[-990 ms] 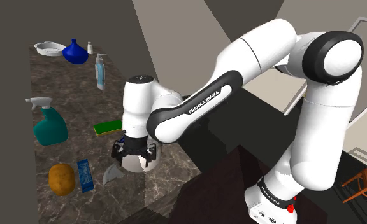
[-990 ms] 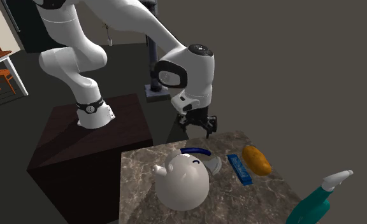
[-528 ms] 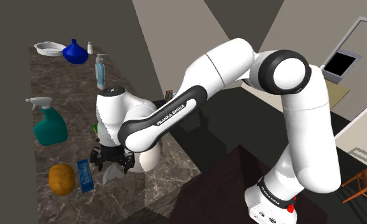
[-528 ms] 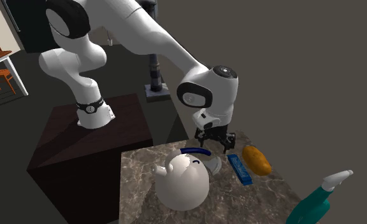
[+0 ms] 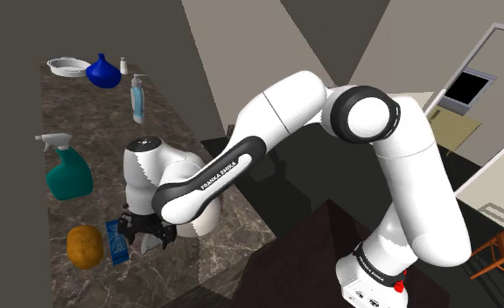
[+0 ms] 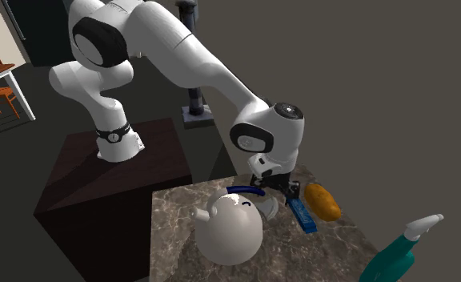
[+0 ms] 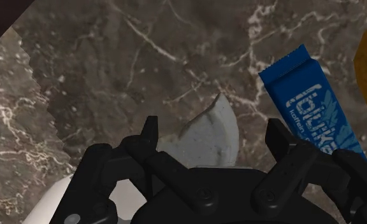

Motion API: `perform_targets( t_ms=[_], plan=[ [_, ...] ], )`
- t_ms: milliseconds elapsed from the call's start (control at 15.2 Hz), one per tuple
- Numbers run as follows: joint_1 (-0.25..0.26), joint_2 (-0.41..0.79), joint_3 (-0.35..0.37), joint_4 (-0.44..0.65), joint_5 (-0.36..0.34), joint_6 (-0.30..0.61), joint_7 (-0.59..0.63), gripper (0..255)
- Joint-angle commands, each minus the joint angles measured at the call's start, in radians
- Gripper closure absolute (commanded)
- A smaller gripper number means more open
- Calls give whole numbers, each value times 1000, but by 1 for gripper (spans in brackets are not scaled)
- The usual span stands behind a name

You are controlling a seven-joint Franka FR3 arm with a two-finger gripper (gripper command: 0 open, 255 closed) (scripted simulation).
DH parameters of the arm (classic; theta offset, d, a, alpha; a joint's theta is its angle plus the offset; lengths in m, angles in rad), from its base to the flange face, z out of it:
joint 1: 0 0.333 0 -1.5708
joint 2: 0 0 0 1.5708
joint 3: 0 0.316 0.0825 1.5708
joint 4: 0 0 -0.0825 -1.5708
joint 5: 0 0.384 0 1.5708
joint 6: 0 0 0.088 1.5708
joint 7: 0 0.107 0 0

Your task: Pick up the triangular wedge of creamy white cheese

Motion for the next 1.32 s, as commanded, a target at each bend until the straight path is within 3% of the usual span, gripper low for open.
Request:
perform_targets(
  t_ms=[0, 66, 132, 726, 1254],
  plan=[
    [4, 17, -6, 5, -6, 12, 2, 0],
    [4, 17, -6, 5, -6, 12, 2, 0],
    [4, 16, -6, 5, -6, 12, 1, 255],
    [4, 17, -6, 5, -6, 12, 2, 255],
    [-18, -62, 24, -14, 22, -48, -9, 255]
  ],
)
